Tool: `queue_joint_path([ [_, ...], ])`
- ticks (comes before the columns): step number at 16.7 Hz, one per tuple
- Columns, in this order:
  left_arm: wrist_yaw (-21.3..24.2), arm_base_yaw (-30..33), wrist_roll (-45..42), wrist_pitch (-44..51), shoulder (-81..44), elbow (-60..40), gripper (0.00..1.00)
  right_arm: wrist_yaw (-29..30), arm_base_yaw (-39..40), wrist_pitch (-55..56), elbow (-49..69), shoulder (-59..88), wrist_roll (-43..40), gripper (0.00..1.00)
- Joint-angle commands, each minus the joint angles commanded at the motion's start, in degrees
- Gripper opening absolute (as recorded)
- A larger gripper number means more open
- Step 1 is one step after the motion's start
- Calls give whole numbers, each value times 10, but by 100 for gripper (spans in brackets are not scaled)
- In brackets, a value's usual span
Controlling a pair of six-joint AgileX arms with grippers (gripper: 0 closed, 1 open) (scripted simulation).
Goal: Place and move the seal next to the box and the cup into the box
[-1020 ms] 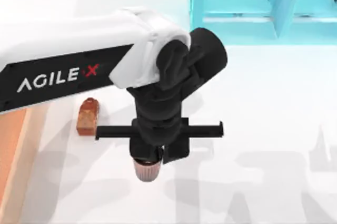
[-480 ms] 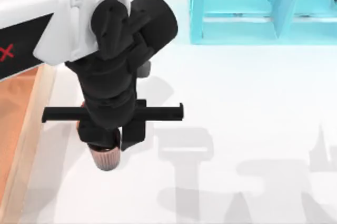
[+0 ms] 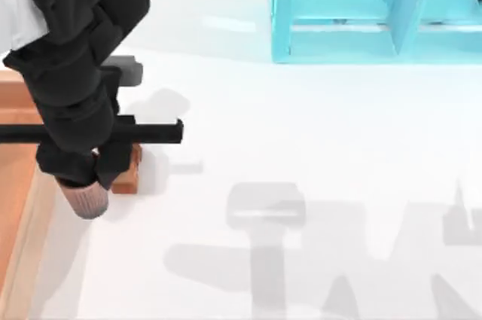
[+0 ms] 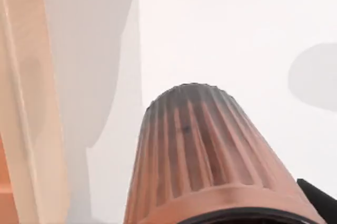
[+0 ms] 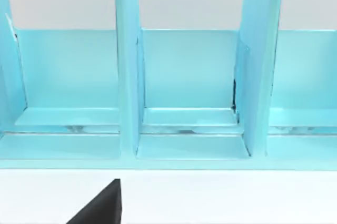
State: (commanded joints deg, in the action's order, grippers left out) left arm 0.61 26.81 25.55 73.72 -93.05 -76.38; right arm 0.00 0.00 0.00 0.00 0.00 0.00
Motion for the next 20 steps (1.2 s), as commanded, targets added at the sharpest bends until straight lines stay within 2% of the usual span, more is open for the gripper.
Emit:
queue_joint_path([
  [9,14,-349,-348,4,80,86,0,0,0,0,0,0,0,100],
  [11,16,-410,-410,3,93,104,0,0,0,0,0,0,0,100],
  [14,19,-459,-459,0,107,123,0,0,0,0,0,0,0,100],
  [20,17,-461,-463,-1,106,123,0,0,0,0,0,0,0,100],
])
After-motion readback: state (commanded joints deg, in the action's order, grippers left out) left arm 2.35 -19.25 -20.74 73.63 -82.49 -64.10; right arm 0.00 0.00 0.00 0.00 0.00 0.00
